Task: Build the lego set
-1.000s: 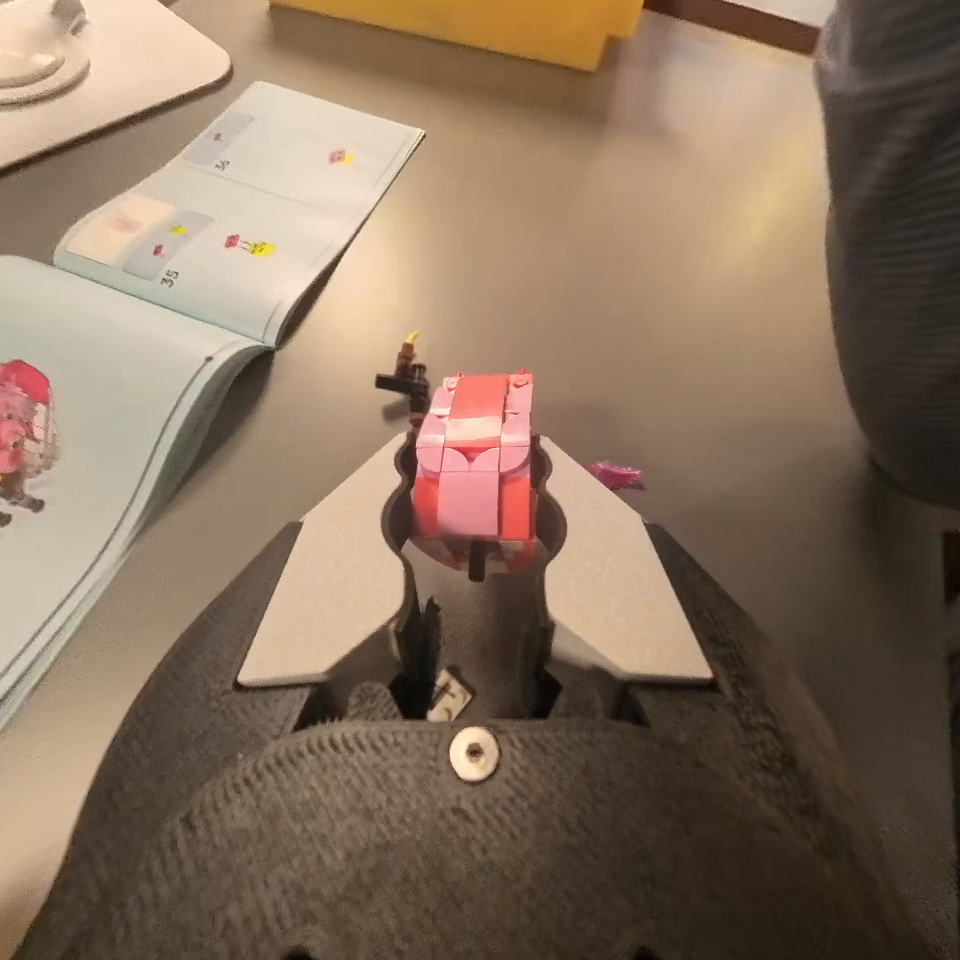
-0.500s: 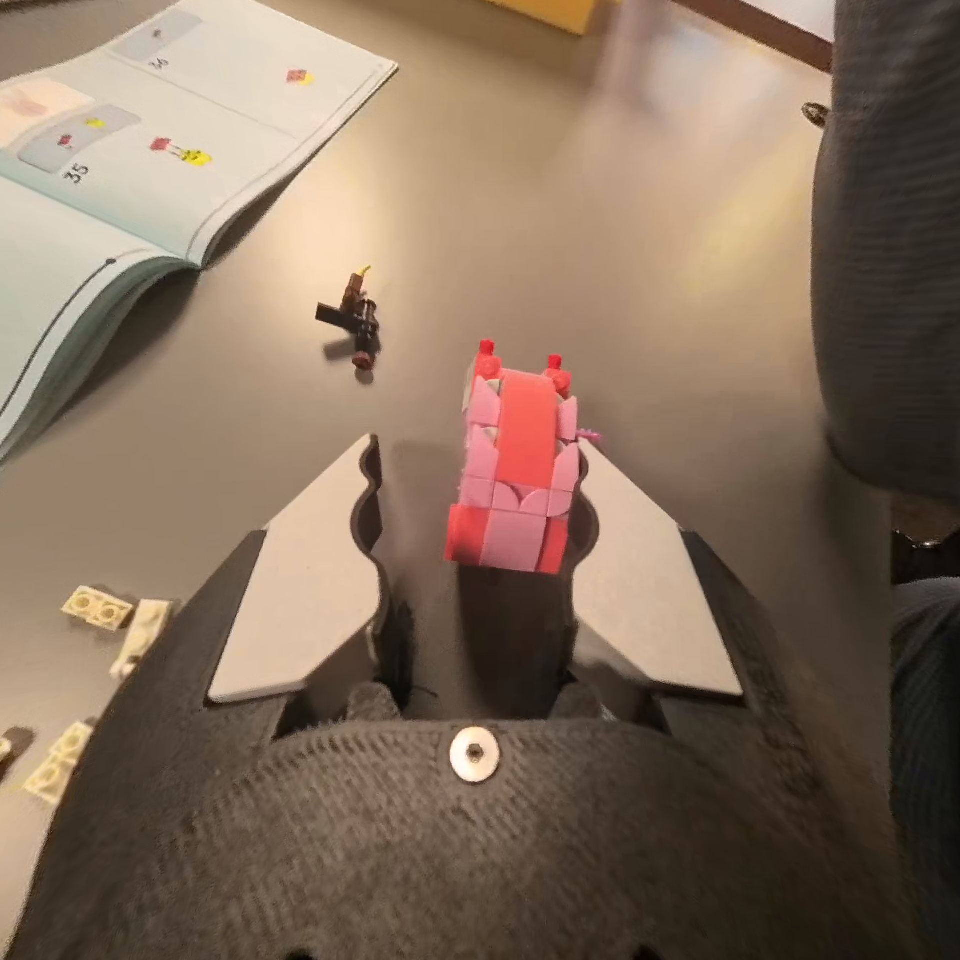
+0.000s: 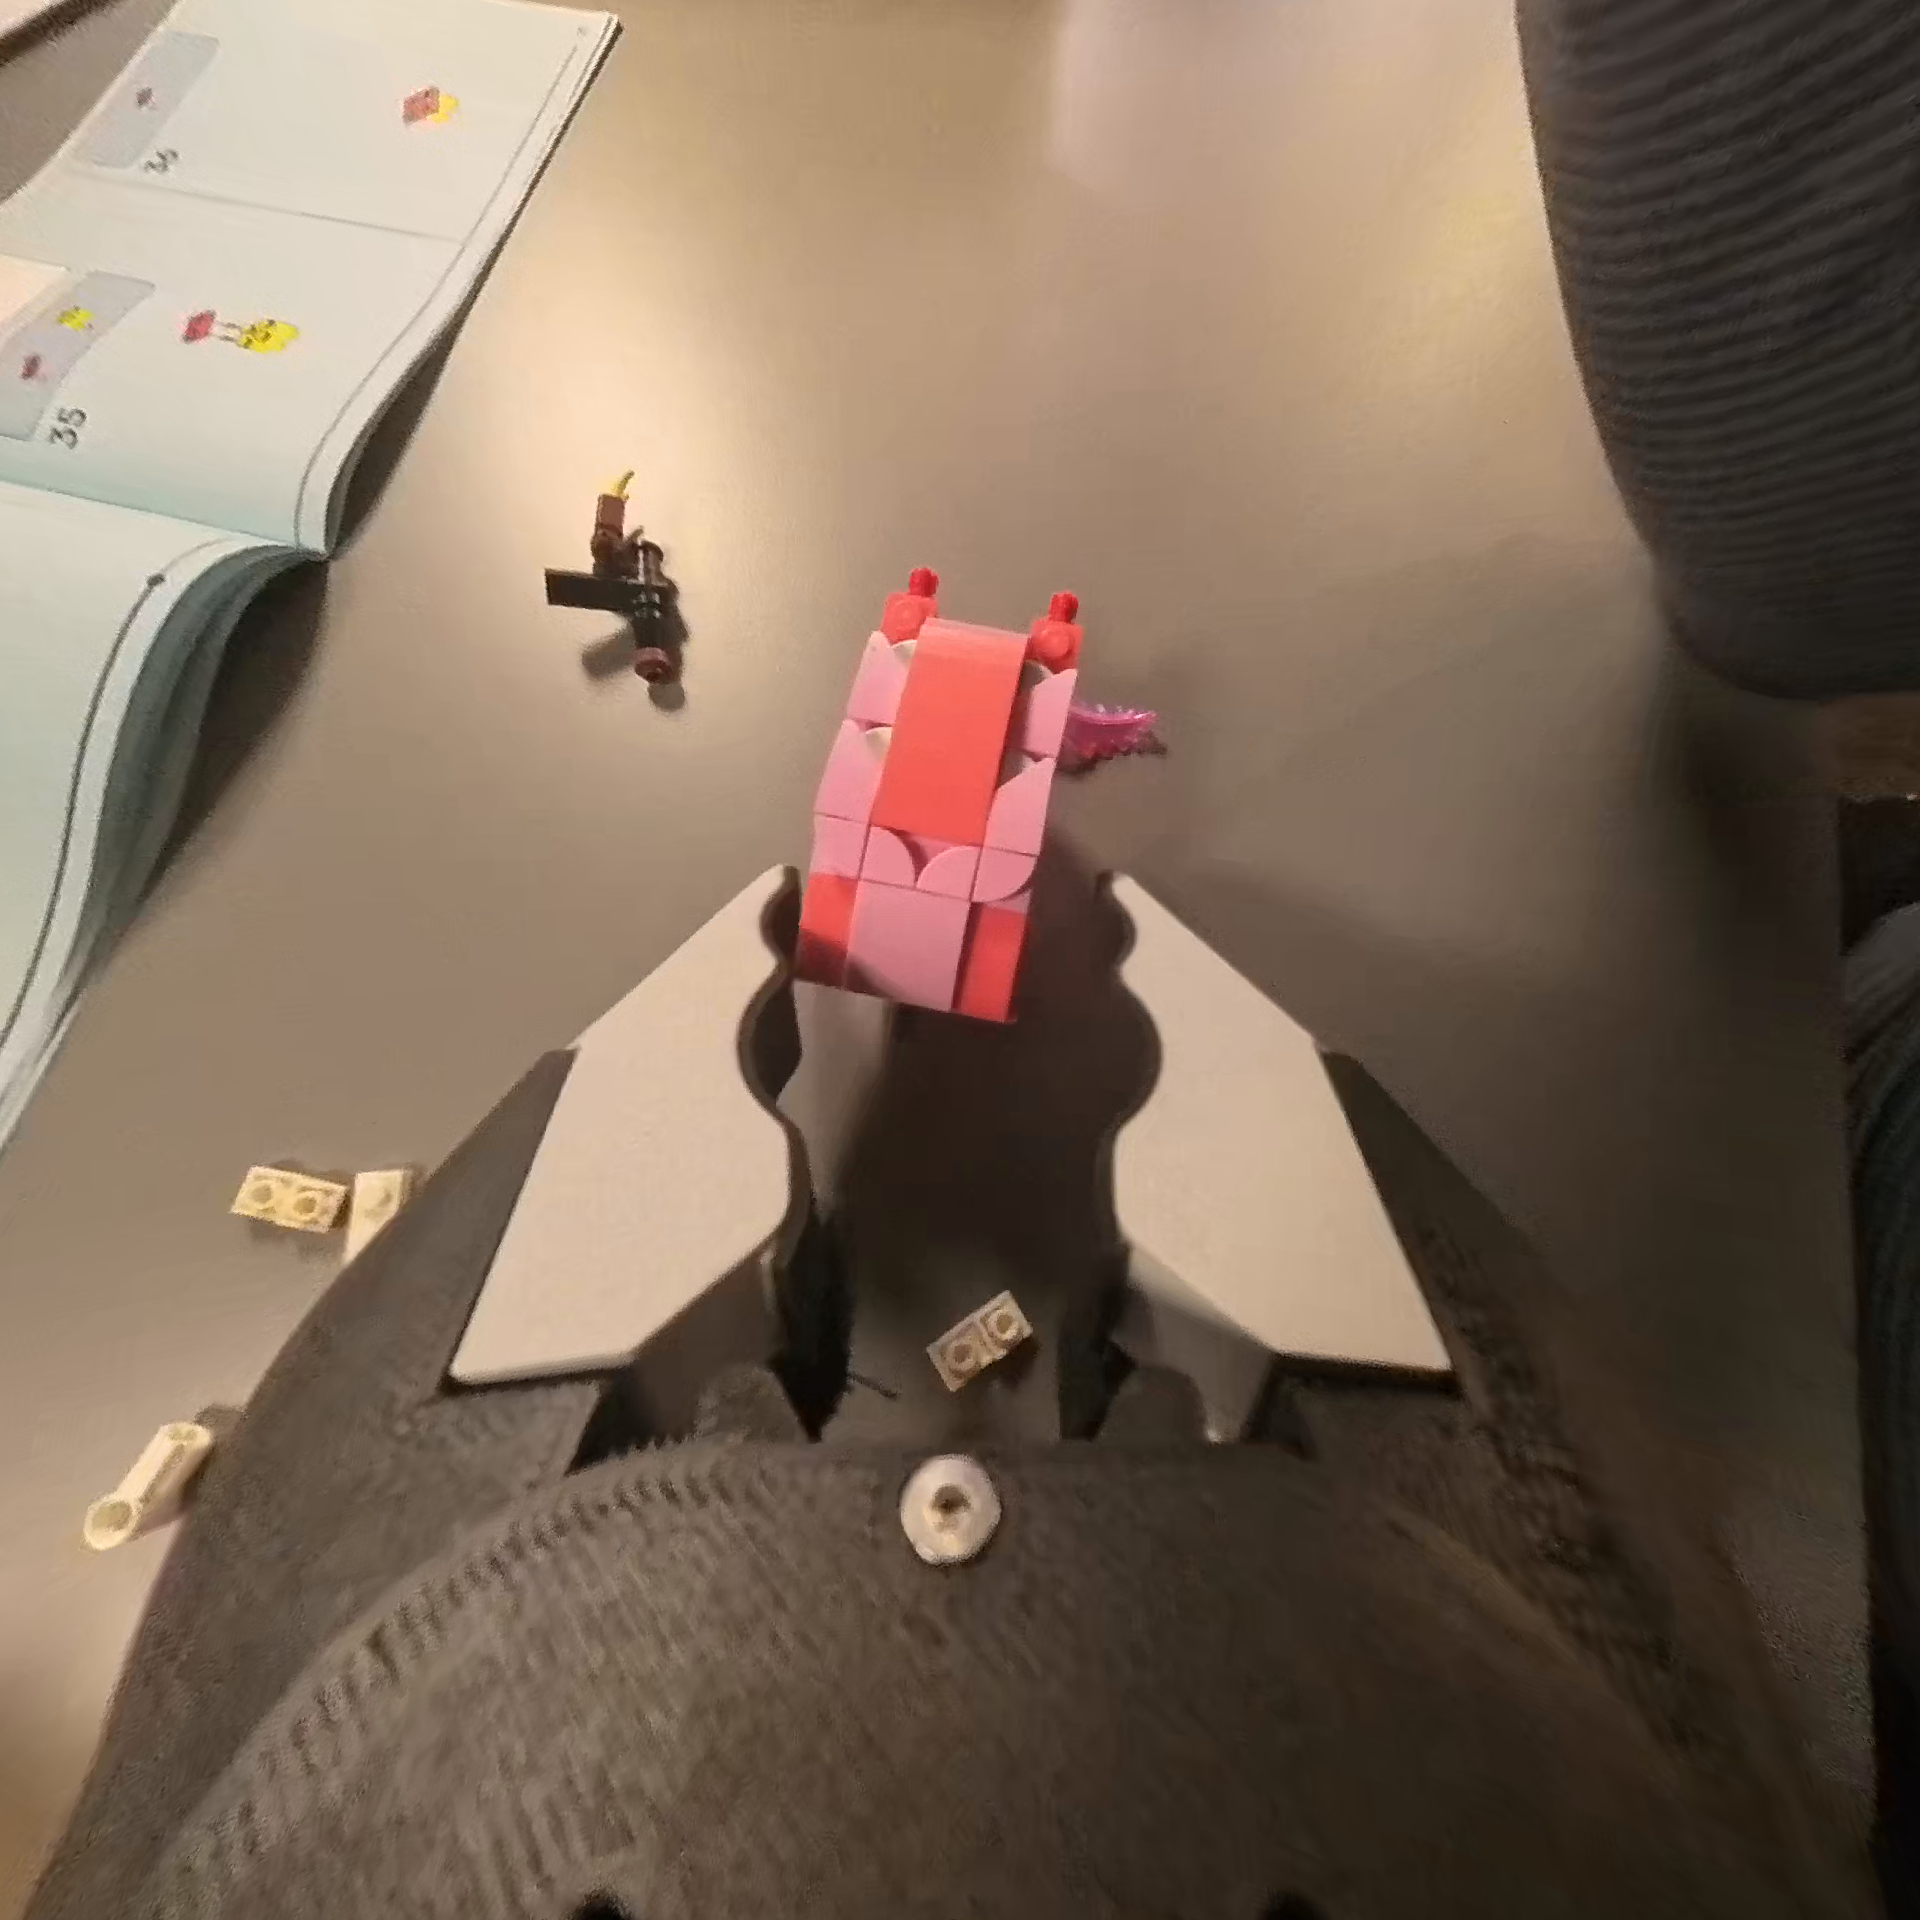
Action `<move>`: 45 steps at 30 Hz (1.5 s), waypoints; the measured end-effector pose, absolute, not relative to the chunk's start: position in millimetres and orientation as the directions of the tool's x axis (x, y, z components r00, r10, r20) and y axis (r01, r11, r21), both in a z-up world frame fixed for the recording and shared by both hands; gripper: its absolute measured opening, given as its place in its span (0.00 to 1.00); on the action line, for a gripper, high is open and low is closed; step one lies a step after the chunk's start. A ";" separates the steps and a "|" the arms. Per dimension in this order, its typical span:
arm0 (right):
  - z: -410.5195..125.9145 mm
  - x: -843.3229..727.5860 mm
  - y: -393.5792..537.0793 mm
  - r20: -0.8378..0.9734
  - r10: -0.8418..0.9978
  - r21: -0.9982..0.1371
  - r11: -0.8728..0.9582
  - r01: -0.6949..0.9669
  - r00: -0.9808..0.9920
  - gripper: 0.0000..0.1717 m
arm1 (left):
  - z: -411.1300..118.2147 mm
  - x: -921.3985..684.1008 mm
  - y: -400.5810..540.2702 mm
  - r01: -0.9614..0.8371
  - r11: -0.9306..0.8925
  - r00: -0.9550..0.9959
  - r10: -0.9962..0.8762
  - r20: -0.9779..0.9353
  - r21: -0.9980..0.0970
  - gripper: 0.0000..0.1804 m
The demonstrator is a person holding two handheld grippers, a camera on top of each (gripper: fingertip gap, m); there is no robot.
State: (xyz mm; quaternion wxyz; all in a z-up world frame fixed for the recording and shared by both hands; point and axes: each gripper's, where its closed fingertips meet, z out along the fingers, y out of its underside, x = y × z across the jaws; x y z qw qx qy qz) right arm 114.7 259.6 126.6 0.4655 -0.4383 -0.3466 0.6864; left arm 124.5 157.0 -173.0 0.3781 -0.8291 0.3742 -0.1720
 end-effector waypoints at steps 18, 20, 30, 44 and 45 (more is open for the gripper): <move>127.0 112.2 253.4 -0.276 0.937 -0.886 -0.334 -0.321 -0.212 0.03 | -182.7 145.9 169.4 -0.498 -0.440 0.649 -0.761 0.016 -0.748 0.29; 126.8 112.6 253.9 -0.279 0.936 -0.885 -0.337 -0.321 -0.214 0.03 | -182.7 144.3 170.8 -0.488 -0.445 0.661 -0.750 0.015 -0.751 0.27; 127.2 112.9 252.2 -0.277 0.935 -0.886 -0.338 -0.317 -0.222 0.03 | -179.3 128.2 172.3 -0.471 -0.447 0.689 -0.724 -0.001 -0.760 0.28; 127.3 115.8 259.0 -0.288 0.930 -0.870 -0.354 -0.343 -0.227 0.03 | -46.2 113.6 202.9 0.057 -0.380 0.648 -0.689 0.324 -0.923 0.21; 128.4 116.6 259.2 -0.288 0.928 -0.866 -0.357 -0.351 -0.235 0.03 | -27.5 109.9 207.7 0.072 -0.349 0.651 -0.693 0.309 -0.934 0.21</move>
